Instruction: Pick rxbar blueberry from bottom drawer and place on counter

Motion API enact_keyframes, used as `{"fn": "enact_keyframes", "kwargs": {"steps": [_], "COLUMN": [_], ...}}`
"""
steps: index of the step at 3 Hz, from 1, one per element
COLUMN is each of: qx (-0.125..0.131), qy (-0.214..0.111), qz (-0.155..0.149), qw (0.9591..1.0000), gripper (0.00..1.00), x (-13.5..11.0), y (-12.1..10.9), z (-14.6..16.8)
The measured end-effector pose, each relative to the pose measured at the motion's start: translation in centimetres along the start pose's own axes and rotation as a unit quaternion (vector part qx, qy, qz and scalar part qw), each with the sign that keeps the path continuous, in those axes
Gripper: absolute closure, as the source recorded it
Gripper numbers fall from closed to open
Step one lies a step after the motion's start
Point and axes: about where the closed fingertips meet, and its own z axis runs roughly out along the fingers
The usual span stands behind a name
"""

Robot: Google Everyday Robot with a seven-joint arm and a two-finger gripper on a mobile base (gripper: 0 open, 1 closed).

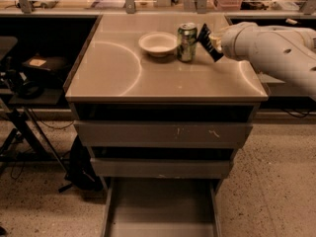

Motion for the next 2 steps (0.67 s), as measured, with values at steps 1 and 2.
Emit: {"fn": "enact_keyframes", "kwargs": {"steps": [1, 2], "qx": [-0.036, -0.044], "qy": [0.04, 0.092], "qz": [-0.001, -0.003], "qw": [0.9985, 0.9948], "gripper": [1.0, 1.0], "x": [2.4, 6.1], "y": [1.6, 0.9], "z": [0.7, -2.3]}}
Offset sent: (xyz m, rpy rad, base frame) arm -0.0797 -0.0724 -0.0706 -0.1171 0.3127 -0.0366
